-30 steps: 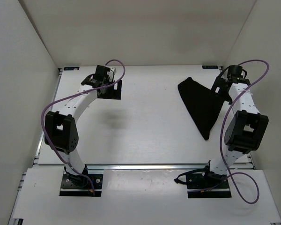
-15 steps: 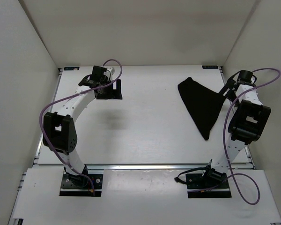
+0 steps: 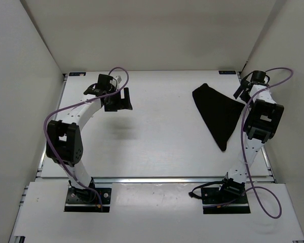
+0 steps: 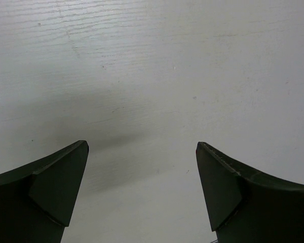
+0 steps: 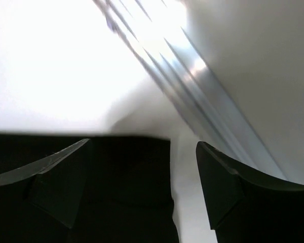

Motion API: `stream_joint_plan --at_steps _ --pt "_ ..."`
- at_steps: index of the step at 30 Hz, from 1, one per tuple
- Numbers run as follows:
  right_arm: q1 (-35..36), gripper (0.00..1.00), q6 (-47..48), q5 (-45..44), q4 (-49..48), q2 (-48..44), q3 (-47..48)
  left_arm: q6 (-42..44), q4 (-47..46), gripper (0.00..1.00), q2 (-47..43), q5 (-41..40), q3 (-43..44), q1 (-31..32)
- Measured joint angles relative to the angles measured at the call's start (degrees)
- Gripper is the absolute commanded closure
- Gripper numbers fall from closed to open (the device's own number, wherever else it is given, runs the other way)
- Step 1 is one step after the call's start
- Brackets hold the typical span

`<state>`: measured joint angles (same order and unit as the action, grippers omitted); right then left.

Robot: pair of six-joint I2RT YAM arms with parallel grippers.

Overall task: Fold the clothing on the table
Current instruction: Flatten the skirt out

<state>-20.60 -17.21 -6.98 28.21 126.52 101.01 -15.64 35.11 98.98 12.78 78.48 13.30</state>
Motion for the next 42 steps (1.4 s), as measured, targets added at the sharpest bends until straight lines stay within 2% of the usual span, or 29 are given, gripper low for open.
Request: stream_joint_plan --at_steps 4,10,16,19,22,29,31,33,42 --pt "0.0 0.26 0.8 -0.5 0.9 3.7 5.7 -1.0 -0.3 0.01 1.2 0.6 1.1 -0.4" --pt "0.8 0.26 1.2 -1.5 4.7 3.8 6.3 -2.0 -1.6 0.01 3.3 1.1 4.3 -0.4" --pt "1.5 0.33 1.6 -1.3 6.7 3.8 5.9 -2.9 -2.6 0.01 4.0 1.6 4.5 -0.4" --pt "1.6 0.39 1.9 -0.7 7.5 3.8 5.9 -3.0 -2.8 0.01 4.0 1.7 4.5 -0.5" --pt "1.4 0.53 2.1 -0.2 8.5 3.8 6.1 -3.0 -2.9 0.01 4.0 1.7 4.5 -0.6" --pt "1.3 0.72 2.4 0.1 10.0 4.8 7.1 -3.1 -3.0 0.01 4.0 1.7 4.5 -0.8" --pt "1.2 0.88 2.6 0.3 10.1 5.0 7.2 -3.1 -3.0 0.01 4.0 1.7 4.5 -0.9" --pt "0.9 0.98 2.7 0.6 10.5 5.7 8.0 -3.1 -3.0 0.01 4.0 1.7 4.5 -0.9" --pt "1.9 1.00 5.4 0.9 11.4 5.2 8.0 -3.1 -3.5 0.01 3.4 3.5 4.5 -0.9"
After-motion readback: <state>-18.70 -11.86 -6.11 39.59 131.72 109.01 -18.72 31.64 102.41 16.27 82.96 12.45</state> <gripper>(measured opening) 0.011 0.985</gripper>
